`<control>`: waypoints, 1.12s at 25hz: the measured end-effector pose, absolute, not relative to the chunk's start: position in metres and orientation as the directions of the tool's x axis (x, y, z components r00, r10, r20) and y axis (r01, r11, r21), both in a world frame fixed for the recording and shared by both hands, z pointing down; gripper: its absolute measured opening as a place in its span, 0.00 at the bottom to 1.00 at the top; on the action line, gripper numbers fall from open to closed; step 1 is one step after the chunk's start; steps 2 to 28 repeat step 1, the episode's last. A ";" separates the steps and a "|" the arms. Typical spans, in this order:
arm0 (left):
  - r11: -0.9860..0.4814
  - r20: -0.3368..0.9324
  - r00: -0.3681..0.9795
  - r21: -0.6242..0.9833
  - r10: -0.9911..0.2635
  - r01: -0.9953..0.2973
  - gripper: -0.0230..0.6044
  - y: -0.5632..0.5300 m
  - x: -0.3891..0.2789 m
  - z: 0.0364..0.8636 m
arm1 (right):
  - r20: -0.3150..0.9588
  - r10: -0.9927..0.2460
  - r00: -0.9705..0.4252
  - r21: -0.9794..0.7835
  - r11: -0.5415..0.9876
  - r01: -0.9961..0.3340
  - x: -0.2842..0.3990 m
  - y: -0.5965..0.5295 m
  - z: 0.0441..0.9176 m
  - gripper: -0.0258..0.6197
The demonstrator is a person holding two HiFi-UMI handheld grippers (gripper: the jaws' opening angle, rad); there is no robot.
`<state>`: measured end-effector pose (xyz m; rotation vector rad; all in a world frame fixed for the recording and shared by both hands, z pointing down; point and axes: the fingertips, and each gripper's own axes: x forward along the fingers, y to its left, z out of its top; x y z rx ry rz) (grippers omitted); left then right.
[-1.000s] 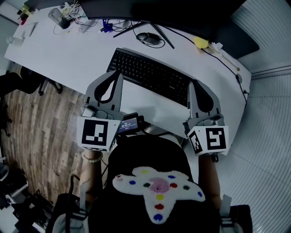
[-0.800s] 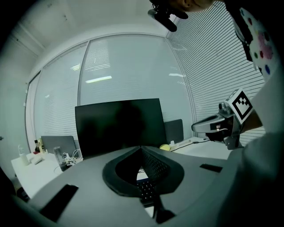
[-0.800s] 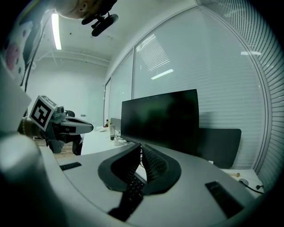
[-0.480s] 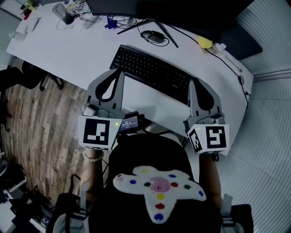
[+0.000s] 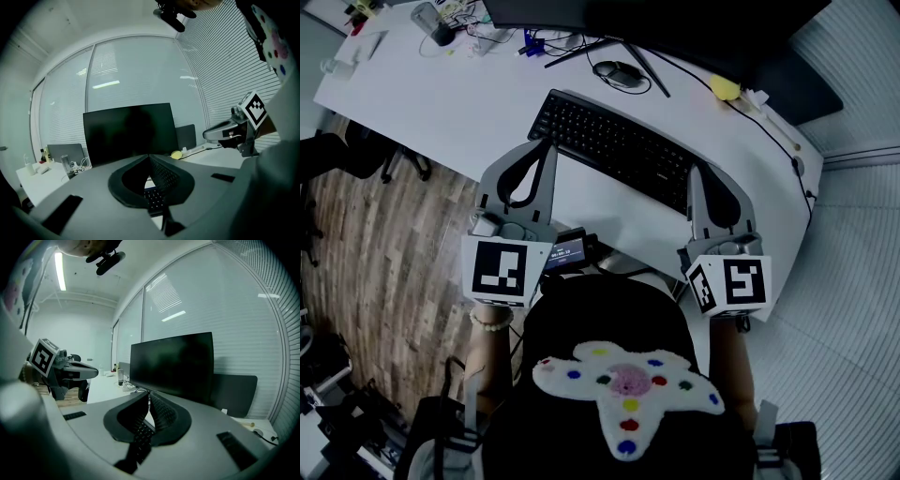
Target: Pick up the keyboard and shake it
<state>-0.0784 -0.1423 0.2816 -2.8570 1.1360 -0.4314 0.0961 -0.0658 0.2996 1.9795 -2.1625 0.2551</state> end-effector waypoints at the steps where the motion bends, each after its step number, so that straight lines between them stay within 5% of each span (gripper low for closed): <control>1: -0.732 0.243 0.694 -0.136 -0.678 -0.668 0.06 -0.143 -0.079 0.283 | 0.262 -0.961 -0.084 0.006 0.088 -0.996 0.096 -0.067 0.301 0.10; 28: -0.732 0.243 0.694 -0.136 -0.678 -0.668 0.06 -0.143 -0.079 0.283 | 0.262 -0.961 -0.084 0.006 0.088 -0.996 0.096 -0.067 0.301 0.10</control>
